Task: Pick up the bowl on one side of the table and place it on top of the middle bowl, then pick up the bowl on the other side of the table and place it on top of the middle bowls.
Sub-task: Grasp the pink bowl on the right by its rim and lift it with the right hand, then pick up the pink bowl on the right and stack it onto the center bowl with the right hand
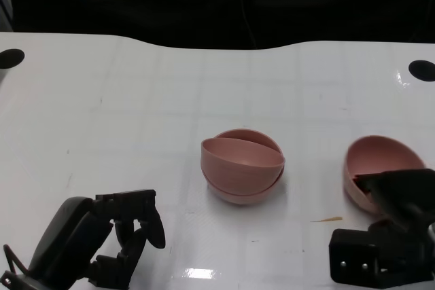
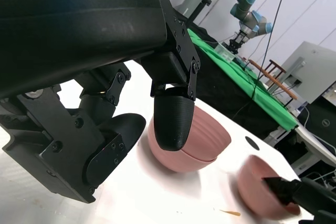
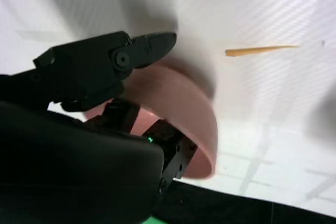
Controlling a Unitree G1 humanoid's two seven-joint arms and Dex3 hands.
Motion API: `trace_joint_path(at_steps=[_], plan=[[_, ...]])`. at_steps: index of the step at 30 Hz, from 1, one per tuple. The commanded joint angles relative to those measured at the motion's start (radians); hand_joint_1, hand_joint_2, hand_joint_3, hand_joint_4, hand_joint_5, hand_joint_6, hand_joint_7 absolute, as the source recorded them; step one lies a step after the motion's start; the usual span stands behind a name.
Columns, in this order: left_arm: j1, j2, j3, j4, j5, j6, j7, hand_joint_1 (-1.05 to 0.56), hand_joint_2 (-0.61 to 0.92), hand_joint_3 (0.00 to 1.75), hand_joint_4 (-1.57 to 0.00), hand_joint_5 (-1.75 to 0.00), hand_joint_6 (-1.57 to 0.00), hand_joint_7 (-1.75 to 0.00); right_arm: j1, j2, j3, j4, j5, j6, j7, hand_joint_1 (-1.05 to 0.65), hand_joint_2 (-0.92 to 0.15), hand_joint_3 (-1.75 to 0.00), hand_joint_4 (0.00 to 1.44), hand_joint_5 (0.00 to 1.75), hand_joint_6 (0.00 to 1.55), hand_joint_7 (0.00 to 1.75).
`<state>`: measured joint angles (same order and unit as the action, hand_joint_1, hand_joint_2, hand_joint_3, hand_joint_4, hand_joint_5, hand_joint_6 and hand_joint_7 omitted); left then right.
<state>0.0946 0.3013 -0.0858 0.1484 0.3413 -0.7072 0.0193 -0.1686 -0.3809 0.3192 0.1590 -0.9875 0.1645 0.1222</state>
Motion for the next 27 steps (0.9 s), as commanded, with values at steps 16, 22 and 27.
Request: trace_joint_path(at_steps=[16,22,27], plan=[[-0.006,0.006,0.003,-0.007,-0.007,0.012,-0.009,0.01,0.24,1.57,-0.90,-1.71,-0.85,-1.45,0.003,-0.031,-0.019,0.054,0.065,-0.150,-0.305,-0.14,-0.85,-0.07,0.91,1.58,1.13,0.07],[-0.008,0.006,0.002,-0.007,-0.010,0.018,-0.013,0.00,0.23,1.59,-0.89,-1.71,-0.85,-1.46,0.006,-0.027,-0.038,0.082,0.103,-0.300,-0.591,-0.03,-0.77,-0.06,0.95,1.74,1.21,0.74],[-0.015,0.006,0.000,0.007,-0.007,0.010,-0.010,0.00,0.23,1.57,-0.90,-1.71,-0.85,-1.45,0.009,-0.035,-0.050,0.045,0.140,-0.377,-0.641,0.02,-0.27,-1.13,0.98,1.75,0.93,1.46]])
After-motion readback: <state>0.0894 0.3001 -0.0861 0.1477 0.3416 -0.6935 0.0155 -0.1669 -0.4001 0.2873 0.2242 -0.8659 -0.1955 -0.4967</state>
